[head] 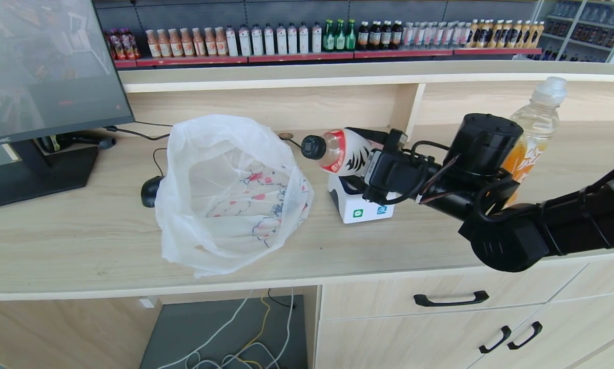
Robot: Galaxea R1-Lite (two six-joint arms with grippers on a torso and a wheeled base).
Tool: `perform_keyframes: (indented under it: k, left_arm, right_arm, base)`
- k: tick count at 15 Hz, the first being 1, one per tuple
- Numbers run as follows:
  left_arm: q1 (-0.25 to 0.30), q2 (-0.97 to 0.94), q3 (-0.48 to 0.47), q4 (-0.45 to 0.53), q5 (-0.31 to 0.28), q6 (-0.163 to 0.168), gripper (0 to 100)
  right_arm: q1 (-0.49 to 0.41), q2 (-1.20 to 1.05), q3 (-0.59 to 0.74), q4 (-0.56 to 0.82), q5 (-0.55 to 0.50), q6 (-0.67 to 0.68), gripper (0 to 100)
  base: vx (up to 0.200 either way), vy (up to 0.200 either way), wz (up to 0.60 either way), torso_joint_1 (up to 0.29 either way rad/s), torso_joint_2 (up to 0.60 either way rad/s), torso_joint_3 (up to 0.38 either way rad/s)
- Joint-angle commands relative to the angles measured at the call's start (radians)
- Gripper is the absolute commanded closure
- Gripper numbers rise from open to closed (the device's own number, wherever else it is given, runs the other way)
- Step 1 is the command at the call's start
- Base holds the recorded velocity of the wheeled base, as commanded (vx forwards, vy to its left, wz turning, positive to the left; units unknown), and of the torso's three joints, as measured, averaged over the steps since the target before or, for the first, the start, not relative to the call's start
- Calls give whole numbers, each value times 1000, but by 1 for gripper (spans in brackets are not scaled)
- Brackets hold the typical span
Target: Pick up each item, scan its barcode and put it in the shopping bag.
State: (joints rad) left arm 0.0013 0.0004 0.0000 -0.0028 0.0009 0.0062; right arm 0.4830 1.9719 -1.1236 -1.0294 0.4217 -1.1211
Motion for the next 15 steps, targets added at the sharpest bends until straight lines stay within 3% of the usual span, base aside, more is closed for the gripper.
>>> perform_keyframes:
  k: [1, 11, 15]
  left_arm:
    - [0, 0, 0, 0, 1, 0, 0]
    - [0, 0, 0, 0, 1, 0, 0]
    - [0, 0, 0, 0, 1, 0, 0]
  right_arm:
    - [0, 2, -5, 0, 0, 1, 100]
    - [16, -8, -28, 3, -1, 9, 100]
    - [46, -42, -100, 20, -3, 113, 100]
  base:
    - [0, 0, 0, 0, 0, 0]
    - [0, 0, 0, 0, 0, 0]
    - [0, 0, 0, 0, 0, 0]
